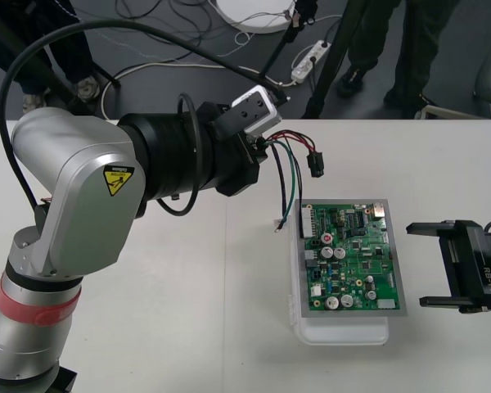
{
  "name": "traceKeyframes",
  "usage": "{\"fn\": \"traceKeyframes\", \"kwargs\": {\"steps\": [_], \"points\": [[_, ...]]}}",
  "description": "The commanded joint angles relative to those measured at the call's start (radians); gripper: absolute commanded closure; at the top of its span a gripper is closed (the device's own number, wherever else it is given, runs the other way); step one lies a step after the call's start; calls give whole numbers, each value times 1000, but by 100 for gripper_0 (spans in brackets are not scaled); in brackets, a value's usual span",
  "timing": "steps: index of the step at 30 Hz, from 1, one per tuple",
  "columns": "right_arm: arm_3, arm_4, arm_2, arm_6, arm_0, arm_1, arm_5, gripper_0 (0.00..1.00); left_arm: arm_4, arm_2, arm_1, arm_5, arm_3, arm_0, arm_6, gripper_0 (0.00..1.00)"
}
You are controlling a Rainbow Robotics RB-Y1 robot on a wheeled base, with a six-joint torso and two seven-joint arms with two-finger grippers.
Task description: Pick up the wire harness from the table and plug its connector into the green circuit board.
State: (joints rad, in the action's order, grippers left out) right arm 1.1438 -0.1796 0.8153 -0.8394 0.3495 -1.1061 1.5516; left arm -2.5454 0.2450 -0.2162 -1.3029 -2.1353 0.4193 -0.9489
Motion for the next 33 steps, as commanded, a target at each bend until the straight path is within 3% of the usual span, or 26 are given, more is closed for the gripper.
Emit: {"fn": "traceKeyframes", "kwargs": {"steps": [1,15,21,28,33], "points": [[27,12,-10,57,25,6,-5,0,-58,51,4,103,-32,46,-50,100],[36,12,-28,98,25,5,-5,0,-114,57,14,120,-32,46,-240,100],[53,15,-31,217,23,-6,-13,0,-141,43,34,120,-29,46,-242,100],[209,65,-36,301,2,-75,-157,0,-150,25,80,120,0,44,-212,100],[364,74,-151,370,-93,-117,-289,0,-151,23,97,120,26,46,-208,100]]}}
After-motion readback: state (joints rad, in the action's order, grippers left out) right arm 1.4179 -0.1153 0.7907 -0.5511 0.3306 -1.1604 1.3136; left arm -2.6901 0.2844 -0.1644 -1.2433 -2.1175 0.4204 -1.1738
